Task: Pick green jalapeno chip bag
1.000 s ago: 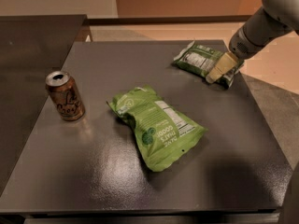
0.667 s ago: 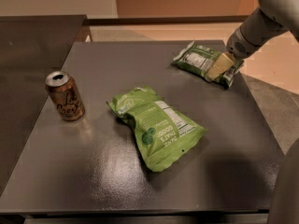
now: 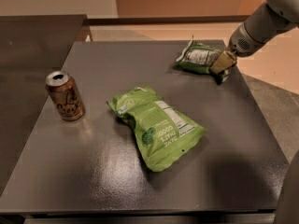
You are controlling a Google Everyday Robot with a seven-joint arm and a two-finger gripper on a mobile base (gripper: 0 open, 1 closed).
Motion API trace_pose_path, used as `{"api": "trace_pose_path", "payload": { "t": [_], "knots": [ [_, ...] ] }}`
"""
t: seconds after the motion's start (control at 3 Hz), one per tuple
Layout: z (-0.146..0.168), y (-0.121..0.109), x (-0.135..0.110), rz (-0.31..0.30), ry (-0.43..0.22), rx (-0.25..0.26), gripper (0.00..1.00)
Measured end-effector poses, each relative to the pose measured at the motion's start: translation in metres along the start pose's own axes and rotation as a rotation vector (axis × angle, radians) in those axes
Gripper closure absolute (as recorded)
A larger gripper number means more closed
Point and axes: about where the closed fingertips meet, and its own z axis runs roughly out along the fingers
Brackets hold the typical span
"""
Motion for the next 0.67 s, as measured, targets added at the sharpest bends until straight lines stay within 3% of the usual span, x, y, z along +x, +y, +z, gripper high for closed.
{"api": "trace_pose_path", "payload": {
  "t": [0.33,0.67],
  "knots": [
    [-0.02,0.019,-0.008,-0.027,-0.034,-0.038,0.88],
    [-0.048,0.048,-0.021,-0.071,-0.079,-0.087,1.0]
  ]
}}
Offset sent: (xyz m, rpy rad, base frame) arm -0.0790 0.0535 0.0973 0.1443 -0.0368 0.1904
